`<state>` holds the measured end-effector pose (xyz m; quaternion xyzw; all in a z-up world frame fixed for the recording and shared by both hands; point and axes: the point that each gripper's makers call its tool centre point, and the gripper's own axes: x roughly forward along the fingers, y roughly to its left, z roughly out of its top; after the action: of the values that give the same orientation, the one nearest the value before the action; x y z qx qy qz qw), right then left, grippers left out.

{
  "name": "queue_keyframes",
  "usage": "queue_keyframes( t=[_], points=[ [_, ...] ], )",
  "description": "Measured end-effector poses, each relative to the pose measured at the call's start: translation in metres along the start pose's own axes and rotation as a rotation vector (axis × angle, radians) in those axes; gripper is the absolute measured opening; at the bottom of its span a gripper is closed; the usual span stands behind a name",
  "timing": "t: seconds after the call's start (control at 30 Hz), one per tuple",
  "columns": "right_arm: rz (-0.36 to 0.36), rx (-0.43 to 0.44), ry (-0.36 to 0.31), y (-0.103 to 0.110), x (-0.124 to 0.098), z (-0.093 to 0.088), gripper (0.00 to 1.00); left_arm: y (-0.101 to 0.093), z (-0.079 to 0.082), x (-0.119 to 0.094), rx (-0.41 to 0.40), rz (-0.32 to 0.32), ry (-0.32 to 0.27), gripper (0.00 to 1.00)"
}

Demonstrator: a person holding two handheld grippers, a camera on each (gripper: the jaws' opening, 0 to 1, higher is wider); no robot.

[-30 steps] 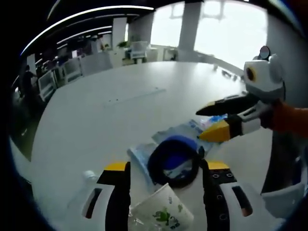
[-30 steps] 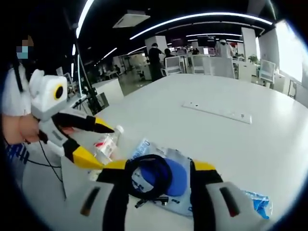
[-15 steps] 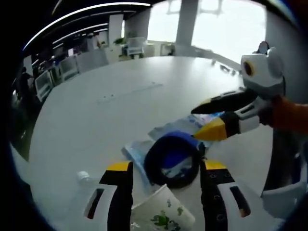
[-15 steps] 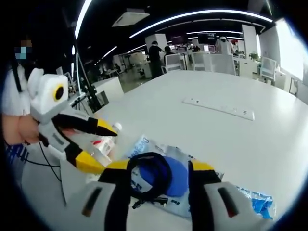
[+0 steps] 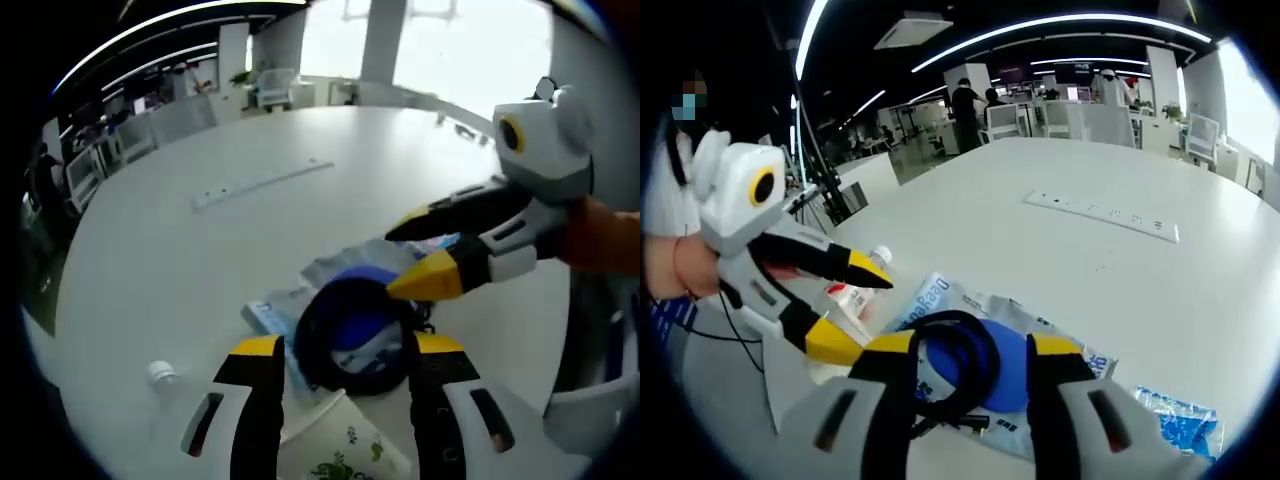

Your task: Arrange the tabletop items into an orderly group along one side of the table until the central work area is clear of visible clutter.

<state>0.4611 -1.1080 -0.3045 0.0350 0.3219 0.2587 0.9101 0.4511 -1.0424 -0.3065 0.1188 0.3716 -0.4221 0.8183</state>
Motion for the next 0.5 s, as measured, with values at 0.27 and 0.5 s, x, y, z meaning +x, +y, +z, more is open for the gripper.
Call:
queue_keyframes(
  t=[0.27,0.5],
  points=[
    [0.008,-0.001,0.02,-0.001,0.008,-0.005,0.37,0.0,-0.003,0.007,-0.002,-0.006,0.019,0.43],
    [0.014,-0.004,0.03,-0.001,0.014,-0.008,0.33,0.002,-0.004,0.013,-0.01,-0.01,0.031,0.4]
  ],
)
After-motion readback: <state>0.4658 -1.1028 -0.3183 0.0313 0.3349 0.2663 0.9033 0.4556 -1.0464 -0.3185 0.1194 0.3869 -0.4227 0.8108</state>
